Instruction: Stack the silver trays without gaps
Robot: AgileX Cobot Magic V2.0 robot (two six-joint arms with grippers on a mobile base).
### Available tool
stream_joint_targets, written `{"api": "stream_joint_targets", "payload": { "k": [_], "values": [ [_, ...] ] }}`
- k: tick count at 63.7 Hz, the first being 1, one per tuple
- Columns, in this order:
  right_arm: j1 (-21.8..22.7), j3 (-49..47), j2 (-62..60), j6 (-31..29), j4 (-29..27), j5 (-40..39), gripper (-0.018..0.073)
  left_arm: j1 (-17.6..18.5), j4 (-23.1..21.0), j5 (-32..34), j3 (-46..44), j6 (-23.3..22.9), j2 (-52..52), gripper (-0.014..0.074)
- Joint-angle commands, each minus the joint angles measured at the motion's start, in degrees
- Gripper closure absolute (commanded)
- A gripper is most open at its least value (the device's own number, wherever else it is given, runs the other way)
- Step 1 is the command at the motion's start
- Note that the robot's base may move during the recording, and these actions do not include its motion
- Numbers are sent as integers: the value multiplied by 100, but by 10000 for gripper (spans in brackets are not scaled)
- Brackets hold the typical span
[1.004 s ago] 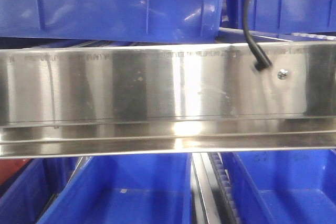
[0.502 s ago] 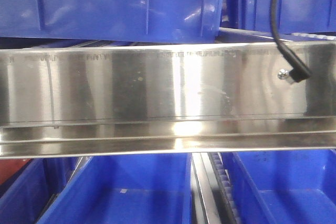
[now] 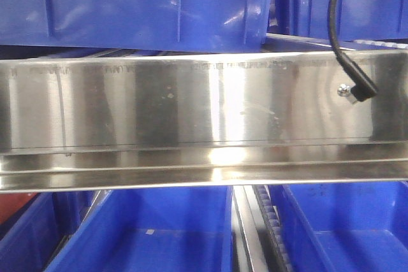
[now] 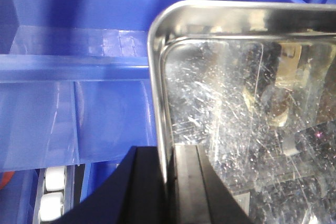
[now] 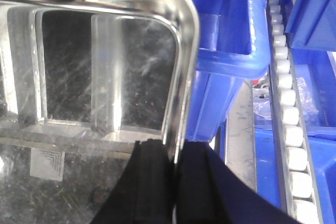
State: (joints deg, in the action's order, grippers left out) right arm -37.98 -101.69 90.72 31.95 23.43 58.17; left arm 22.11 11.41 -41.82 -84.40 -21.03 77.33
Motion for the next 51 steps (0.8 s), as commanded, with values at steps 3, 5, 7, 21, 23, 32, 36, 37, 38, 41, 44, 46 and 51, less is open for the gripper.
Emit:
{"api": "stream_joint_targets", "payload": {
  "k": [3, 5, 7, 21, 23, 32, 36, 37, 38, 41, 44, 46, 51],
  "values": [
    [-41, -53, -66, -142, 46, -206, 617, 53, -52, 379, -92, 58, -74, 605],
    [-41, -53, -66, -142, 46, -206, 617, 53, -52, 379, -92, 58, -74, 605],
    [-41, -53, -66, -142, 25, -204, 617, 53, -52, 366, -92, 58, -74, 605],
    [-41, -53, -66, -142, -13, -339, 617, 53, -112, 376, -92, 58, -74, 605],
    [-41, -53, -66, -142, -13, -339, 617, 53, -112, 376, -92, 58, -74, 605],
    [-41, -53, -66, -142, -13, -460, 617, 53, -63, 388, -92, 58, -74, 605],
    [-41, -53, -66, -142, -13, -559, 617, 53, -64, 343, -92, 58, -74, 605],
    [-41, -53, -66, -142, -13, -584, 617, 53, -64, 343, -92, 58, -74, 605],
    [-41, -53, -66, -142, -13, -616, 617, 53, -64, 343, -92, 58, -74, 605],
    [-41, -53, -66, -142, -13, -651, 617, 53, -64, 359, -92, 58, -89, 605],
    [-41, -53, -66, -142, -13, -676, 617, 53, -64, 387, -92, 58, -120, 605],
    [-51, -53, -66, -142, -13, -685, 617, 53, -52, 470, -92, 58, -157, 605],
    [-95, -53, -66, -142, 132, -689, 617, 53, 90, 636, -92, 58, -219, 605]
  ]
}}
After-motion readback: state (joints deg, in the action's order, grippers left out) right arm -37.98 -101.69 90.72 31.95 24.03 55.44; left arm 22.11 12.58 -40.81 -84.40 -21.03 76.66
